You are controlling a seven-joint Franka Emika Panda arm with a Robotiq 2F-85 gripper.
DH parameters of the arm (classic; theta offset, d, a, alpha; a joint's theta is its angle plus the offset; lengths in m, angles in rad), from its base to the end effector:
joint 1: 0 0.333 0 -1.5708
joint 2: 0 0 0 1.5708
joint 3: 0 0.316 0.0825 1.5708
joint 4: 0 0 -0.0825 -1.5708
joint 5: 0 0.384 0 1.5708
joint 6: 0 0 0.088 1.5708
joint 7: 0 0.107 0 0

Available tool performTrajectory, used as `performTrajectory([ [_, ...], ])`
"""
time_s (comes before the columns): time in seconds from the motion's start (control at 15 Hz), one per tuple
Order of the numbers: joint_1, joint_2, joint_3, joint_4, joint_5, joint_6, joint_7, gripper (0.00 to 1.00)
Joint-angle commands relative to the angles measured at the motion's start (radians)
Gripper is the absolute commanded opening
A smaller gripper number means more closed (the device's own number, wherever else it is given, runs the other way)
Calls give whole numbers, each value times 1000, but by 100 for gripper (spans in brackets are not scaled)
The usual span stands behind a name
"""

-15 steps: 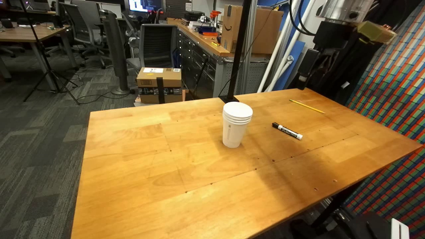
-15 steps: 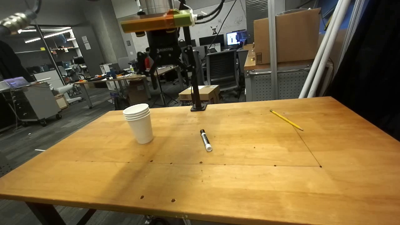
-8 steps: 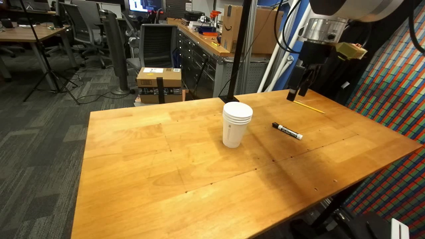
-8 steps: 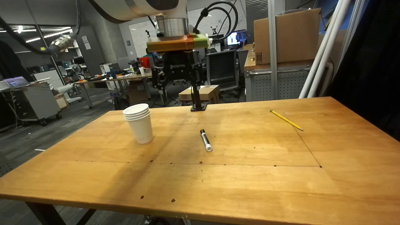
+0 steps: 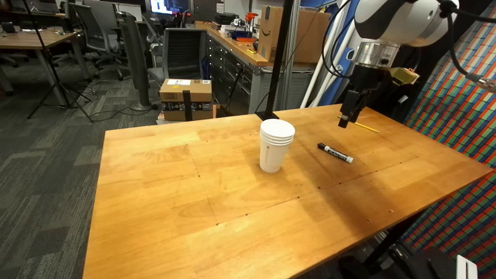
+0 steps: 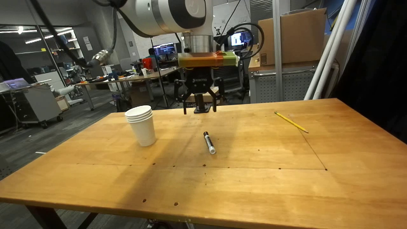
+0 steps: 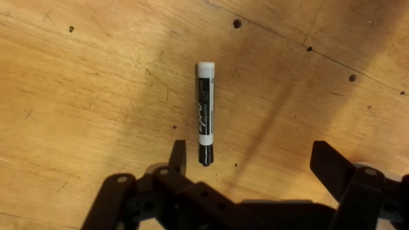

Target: Pick up the marker and put it in the cup

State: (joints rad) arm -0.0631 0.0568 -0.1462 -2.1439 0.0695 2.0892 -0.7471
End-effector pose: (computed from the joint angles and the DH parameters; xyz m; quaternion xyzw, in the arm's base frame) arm 0.5239 -0.1074 0.3685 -0.9672 -0.2468 0.0376 0.0477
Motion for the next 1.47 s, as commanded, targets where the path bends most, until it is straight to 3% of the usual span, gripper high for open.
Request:
performTrajectory([
  [0.0, -33, 49, 24, 38, 34, 7, -83, 100],
  [0.87, -59, 144, 68, 23, 22, 80, -243, 100],
  [1.4, -65, 189, 84, -22, 1, 325, -237, 100],
])
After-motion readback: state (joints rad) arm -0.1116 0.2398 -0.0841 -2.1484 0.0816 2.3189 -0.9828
